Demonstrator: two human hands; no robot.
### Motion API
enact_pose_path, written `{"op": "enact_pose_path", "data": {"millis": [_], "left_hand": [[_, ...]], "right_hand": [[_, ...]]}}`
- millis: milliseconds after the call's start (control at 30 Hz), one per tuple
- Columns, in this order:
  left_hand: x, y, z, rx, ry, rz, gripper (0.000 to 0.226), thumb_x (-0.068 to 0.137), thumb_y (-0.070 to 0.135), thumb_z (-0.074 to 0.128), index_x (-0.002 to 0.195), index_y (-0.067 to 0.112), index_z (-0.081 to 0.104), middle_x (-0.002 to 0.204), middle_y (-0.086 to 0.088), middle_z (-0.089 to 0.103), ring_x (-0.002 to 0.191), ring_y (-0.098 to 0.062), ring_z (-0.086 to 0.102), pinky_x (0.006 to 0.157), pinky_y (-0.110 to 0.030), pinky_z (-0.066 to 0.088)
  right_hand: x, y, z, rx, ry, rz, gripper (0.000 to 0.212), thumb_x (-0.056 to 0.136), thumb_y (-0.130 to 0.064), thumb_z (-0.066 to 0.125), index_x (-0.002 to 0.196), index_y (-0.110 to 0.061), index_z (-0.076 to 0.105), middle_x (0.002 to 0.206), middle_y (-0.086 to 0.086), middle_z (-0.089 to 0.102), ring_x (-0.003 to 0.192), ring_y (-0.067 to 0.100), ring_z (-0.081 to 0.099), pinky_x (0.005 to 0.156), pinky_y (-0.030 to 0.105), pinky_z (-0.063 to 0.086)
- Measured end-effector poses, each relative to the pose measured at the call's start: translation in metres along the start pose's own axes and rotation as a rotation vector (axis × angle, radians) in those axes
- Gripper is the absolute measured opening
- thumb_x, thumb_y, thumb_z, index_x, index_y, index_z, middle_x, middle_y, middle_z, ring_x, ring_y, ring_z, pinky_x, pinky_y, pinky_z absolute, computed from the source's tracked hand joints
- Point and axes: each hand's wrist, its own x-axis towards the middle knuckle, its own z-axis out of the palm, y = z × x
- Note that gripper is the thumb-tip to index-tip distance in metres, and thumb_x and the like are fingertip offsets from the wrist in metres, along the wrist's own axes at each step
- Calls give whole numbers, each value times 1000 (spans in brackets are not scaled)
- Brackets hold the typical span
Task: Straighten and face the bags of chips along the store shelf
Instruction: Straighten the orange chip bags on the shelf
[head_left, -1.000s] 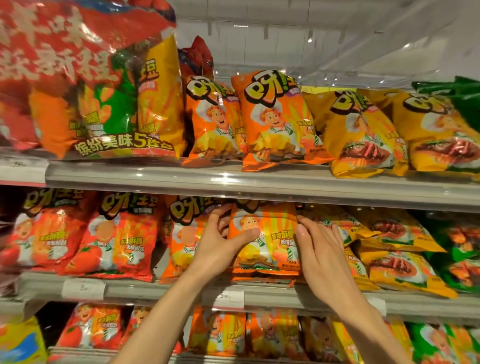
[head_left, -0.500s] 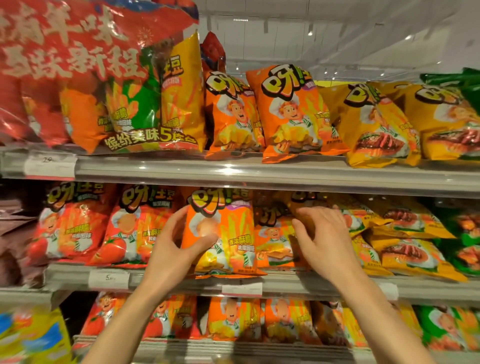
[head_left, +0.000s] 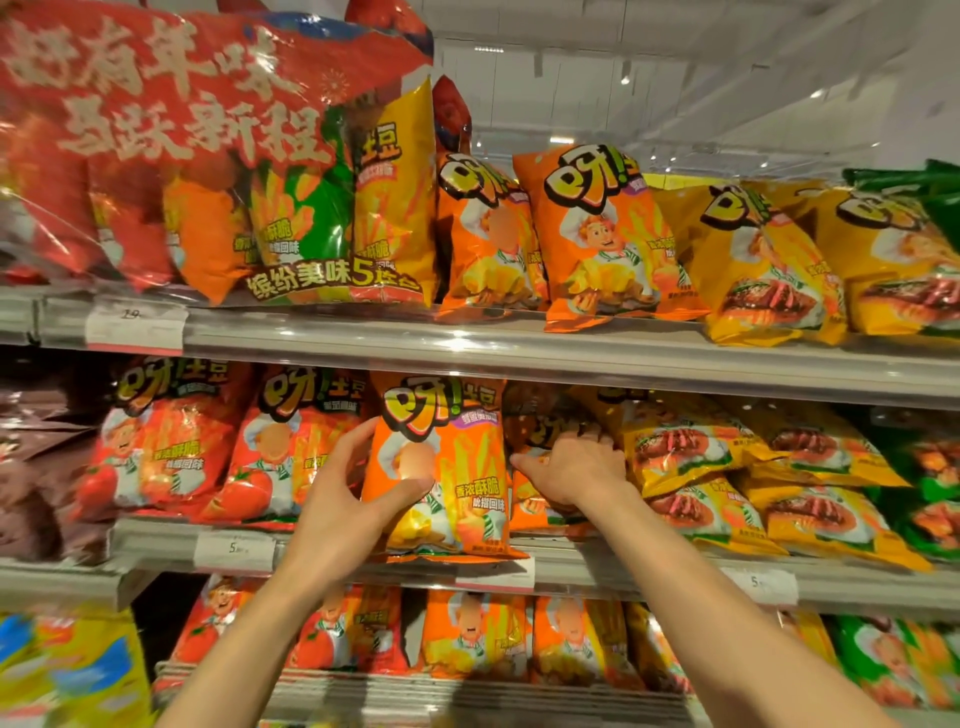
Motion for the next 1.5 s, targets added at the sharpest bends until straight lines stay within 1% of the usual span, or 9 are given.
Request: {"op": "enact_pose_path", "data": {"millis": [167,300,500,733,833,933,1100,1300,1500], "left_hand": [[1,-1,-1,-13,-6,-7,75,70,36,87,135,41,50,126,22,60,117,6,55,90,-16,42],[0,0,-1,-19,-4,-7,78,69,39,87,137,40,50,128,21,60,119,5,54,96,-20,43],[-1,6,2,-34,4,1,76,69,34,85,137,35,50,122,24,61,104,23,54,75,0,43],[-2,6,4,-30,14,-8,70,77,21,83,136,33,48,115,31,54,89,35,49,67,7,38],[-1,6,3,-26,9,-4,71,76,26,83,137,34,49,120,29,57,96,30,51,70,6,40],[-1,7,3,-25,8,-5,75,72,34,84,138,36,49,123,25,60,102,25,53,75,-1,41],[-1,4,3,-34,3,-10,77,69,40,84,137,40,49,123,24,62,109,16,56,80,-7,42],[0,2,6,-50,24,-7,73,70,33,85,133,41,51,120,28,60,101,25,54,76,-2,44],[0,0,5,-34,24,-5,76,70,35,85,137,38,50,121,26,61,106,19,56,83,-9,42]], "right_hand": [[3,10,-1,69,-77,14,104,78,-83,47,151,-12,31,159,17,24,140,41,32,109,48,36],[9,20,-6,188,-21,-9,89,79,-72,59,142,-11,40,144,18,45,129,38,47,102,40,45],[3,29,-16,457,99,-6,70,82,-55,70,132,-10,52,130,14,60,119,33,57,93,35,48],[-8,25,-14,763,291,-27,30,87,-38,71,87,-14,53,72,-1,57,83,29,62,71,29,45],[-3,15,-5,595,347,-89,34,95,-33,62,106,-2,59,95,9,58,105,35,59,81,34,46],[16,7,14,403,419,-99,69,92,-41,62,142,-2,37,142,27,39,130,44,41,104,46,40],[31,12,27,427,301,-109,80,94,-49,54,155,-14,16,160,19,10,148,37,11,118,46,17],[15,18,10,209,-30,-48,63,92,-53,53,139,-13,42,134,16,55,126,37,51,106,45,41],[3,14,9,205,117,-93,44,97,-34,57,130,-5,50,130,19,55,116,35,57,92,38,48]]}}
